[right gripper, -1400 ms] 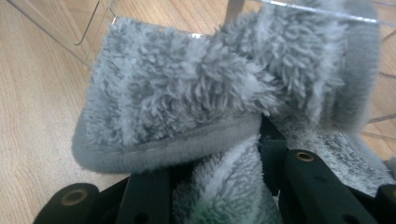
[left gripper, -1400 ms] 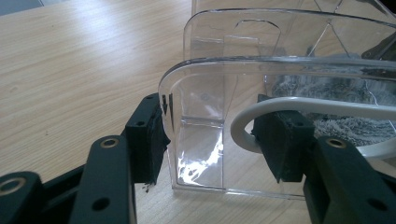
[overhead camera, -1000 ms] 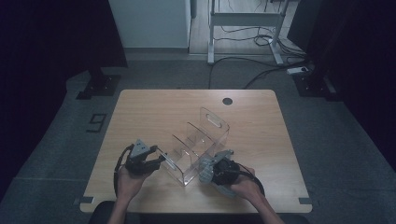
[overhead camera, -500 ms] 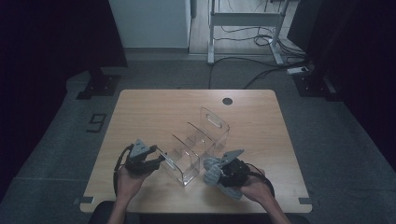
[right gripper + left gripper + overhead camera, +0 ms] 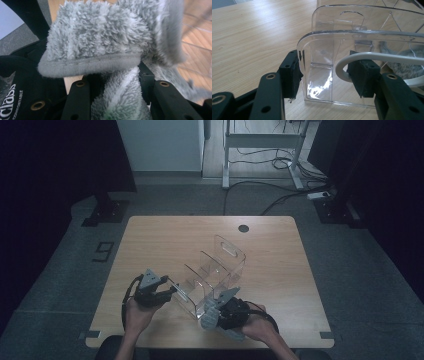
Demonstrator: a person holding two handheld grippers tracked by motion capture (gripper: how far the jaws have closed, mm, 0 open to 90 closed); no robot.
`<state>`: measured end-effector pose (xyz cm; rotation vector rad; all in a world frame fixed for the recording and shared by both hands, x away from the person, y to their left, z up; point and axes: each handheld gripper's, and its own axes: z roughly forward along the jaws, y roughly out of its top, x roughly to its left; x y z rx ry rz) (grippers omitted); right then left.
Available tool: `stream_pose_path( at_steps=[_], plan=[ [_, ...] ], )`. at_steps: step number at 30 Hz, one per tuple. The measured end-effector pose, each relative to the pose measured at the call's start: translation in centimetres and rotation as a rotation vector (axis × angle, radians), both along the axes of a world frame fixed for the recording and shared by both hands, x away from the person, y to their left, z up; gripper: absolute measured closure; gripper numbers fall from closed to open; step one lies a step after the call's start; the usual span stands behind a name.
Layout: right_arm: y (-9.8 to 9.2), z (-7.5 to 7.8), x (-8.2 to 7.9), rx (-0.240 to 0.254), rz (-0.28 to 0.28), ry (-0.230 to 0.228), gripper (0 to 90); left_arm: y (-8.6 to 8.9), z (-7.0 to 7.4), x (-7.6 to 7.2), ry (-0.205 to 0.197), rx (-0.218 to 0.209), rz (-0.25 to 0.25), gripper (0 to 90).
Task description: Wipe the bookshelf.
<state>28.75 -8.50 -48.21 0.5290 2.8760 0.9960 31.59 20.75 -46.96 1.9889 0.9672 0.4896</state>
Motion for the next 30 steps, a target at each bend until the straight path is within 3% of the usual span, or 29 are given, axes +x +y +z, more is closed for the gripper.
stream_pose_path(
  at_steps=[13,19,30],
  plan=[
    [3.4,-0.5,-0.2,0.007,0.016,-0.033,62.4,-0.3,0.1,-0.1,0.008,0.008,0.001,45.2],
    [4.3,-1.2,-0.1,-0.026,0.009,-0.073,65.3,-0.3,0.2,-0.1,0.012,0.014,0.004,45.1],
    [5.2,-3.2,0.0,-0.094,0.011,-0.088,65.9,-0.3,0.2,-0.2,0.012,0.013,0.003,45.1]
  ],
)
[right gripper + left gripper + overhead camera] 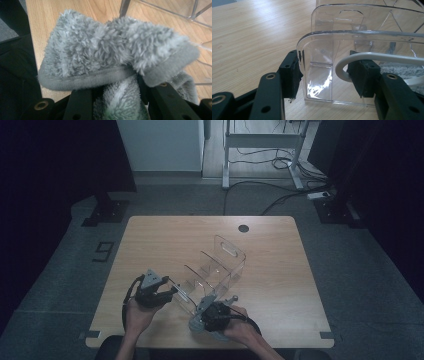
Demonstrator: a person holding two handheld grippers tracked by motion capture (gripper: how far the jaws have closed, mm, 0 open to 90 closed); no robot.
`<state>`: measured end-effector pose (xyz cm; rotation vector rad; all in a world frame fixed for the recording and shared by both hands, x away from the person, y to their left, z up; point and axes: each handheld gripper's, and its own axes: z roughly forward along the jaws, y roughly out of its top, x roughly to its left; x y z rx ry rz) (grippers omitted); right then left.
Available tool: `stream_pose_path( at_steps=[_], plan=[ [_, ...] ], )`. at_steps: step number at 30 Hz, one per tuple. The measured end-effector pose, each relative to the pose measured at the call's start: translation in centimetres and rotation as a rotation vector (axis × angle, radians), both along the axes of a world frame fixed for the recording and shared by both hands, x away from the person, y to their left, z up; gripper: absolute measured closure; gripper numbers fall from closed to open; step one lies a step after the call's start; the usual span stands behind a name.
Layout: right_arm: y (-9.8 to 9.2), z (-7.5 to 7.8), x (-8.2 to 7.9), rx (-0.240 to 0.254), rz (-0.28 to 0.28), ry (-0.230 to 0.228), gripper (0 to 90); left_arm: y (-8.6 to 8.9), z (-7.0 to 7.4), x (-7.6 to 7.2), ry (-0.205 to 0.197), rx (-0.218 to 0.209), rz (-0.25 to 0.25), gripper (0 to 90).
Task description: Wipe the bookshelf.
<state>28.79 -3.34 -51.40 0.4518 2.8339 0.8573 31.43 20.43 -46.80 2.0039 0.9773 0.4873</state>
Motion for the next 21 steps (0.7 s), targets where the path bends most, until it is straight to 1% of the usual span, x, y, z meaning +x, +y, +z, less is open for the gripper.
stream_pose_path(
  at_steps=[4,5,11,13,14,15,21],
  plan=[
    [0.0,-0.3,0.1,-0.014,0.005,0.004,66.0,0.0,0.0,0.0,0.0,-0.004,-0.001,45.1],
    [0.1,-0.5,0.0,-0.023,0.005,0.004,65.9,0.0,0.0,0.0,-0.001,-0.005,-0.001,45.1],
    [0.0,-0.5,0.0,-0.026,0.008,0.004,65.8,0.0,-0.1,0.0,-0.004,-0.008,-0.002,45.0],
    [-0.1,-0.3,-0.2,-0.034,0.015,0.004,65.7,0.1,-0.1,0.0,-0.008,-0.009,-0.003,45.0],
    [-0.3,-0.1,-0.2,-0.047,0.018,0.009,65.7,0.1,-0.1,0.0,-0.009,-0.01,-0.003,45.0],
    [-0.4,0.0,-0.3,-0.049,0.026,0.007,65.6,0.1,-0.1,0.0,-0.008,-0.01,-0.005,45.0],
    [-1.6,0.9,-0.7,-0.05,0.028,0.01,65.8,0.3,-0.2,0.1,-0.011,-0.01,-0.009,45.1]
  ],
)
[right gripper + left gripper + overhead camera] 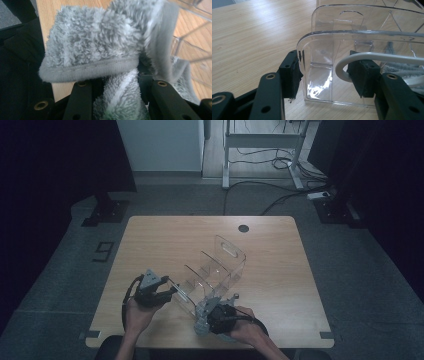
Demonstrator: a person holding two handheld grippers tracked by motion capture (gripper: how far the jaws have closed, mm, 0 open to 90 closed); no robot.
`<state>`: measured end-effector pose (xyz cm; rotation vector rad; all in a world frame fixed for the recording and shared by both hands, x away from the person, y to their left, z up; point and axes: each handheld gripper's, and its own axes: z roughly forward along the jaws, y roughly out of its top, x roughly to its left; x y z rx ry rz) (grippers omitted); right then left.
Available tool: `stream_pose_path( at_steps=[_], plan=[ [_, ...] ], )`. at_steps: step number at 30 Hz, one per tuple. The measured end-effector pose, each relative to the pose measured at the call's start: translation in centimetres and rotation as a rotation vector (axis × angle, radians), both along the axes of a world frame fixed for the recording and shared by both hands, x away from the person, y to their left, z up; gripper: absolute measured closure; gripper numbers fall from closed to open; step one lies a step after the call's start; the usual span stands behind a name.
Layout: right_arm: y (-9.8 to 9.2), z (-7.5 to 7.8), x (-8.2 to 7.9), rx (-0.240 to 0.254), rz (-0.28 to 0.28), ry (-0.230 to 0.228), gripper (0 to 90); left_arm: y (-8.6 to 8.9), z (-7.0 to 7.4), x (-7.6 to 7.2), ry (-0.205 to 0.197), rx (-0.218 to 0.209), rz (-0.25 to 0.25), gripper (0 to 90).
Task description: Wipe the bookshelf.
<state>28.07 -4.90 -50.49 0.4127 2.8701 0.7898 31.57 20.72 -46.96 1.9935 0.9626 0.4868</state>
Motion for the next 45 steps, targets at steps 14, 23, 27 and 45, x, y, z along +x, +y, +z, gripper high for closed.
stream_pose_path(
  at_steps=[14,23,27,45],
  plan=[
    [-4.7,2.8,0.5,0.049,-0.083,-0.024,65.9,0.4,-0.1,0.3,-0.007,-0.002,0.0,45.3],
    [-7.7,4.3,1.6,0.085,-0.161,-0.039,65.9,0.6,-0.1,0.3,-0.008,-0.004,-0.003,45.3],
    [-9.0,4.9,2.0,0.1,-0.202,-0.045,65.9,0.6,-0.1,0.3,-0.008,-0.004,-0.003,45.3],
    [-13.9,7.0,3.7,0.13,-0.361,-0.104,65.8,0.6,-0.2,0.3,-0.008,-0.008,-0.003,45.3]
  ],
)
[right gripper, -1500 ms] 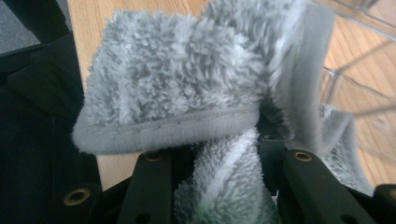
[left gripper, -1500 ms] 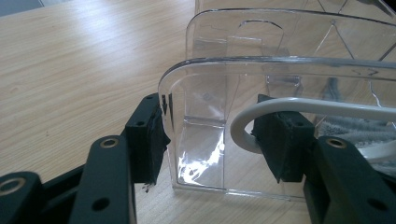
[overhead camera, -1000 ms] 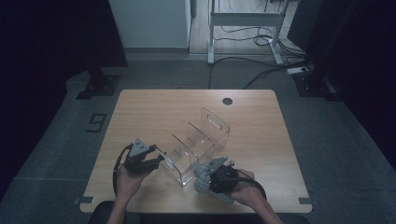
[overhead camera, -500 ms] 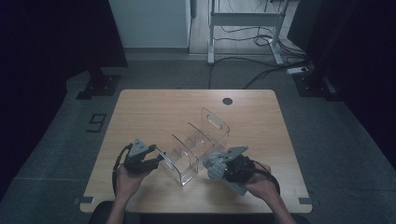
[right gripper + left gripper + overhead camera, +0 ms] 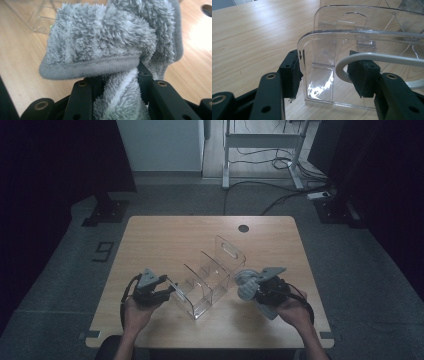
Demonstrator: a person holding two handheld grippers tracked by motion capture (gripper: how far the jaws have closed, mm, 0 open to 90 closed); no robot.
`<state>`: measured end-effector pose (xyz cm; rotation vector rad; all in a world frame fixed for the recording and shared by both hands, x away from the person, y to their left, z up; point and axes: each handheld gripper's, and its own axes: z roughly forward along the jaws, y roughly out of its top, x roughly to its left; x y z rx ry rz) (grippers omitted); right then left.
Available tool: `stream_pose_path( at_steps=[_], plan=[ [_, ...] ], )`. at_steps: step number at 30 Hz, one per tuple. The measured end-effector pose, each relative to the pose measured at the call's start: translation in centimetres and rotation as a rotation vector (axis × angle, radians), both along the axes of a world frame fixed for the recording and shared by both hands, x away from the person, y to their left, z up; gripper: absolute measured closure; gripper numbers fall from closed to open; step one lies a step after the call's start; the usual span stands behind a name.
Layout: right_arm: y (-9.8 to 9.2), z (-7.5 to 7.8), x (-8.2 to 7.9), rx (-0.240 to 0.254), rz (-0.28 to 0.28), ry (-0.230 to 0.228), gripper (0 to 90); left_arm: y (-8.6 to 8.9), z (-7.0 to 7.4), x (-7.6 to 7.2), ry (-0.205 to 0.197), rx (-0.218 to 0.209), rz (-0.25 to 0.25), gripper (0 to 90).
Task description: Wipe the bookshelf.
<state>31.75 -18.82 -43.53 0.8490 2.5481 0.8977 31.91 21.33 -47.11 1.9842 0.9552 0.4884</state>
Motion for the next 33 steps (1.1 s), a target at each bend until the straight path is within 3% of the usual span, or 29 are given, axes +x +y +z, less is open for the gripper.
stream_pose_path(
  at_steps=[7,14,21,25,31,32,33],
  plan=[
    [-2.0,0.6,0.5,0.0,-0.066,-0.025,65.8,0.0,0.0,0.0,0.0,-0.001,0.001,45.3],
    [-5.1,0.9,1.1,0.018,-0.18,-0.044,65.7,0.0,0.0,0.0,0.001,-0.002,0.001,45.3],
    [-7.0,1.0,1.3,0.035,-0.251,-0.048,65.6,0.0,0.0,0.0,0.001,-0.002,0.0,45.3],
    [-7.7,0.2,1.8,0.025,-0.29,-0.036,65.4,0.0,0.0,0.0,0.0,-0.003,0.0,45.3],
    [-7.9,-2.5,3.1,-0.007,-0.309,0.014,64.7,0.0,0.0,0.0,-0.001,-0.003,0.001,45.3],
    [-7.9,-3.6,3.5,-0.013,-0.317,0.032,64.2,0.0,0.0,0.0,-0.002,-0.003,0.002,45.3],
    [-7.9,-3.6,3.5,-0.013,-0.317,0.032,64.2,0.0,0.0,0.0,-0.002,-0.003,0.002,45.3]
  ],
)
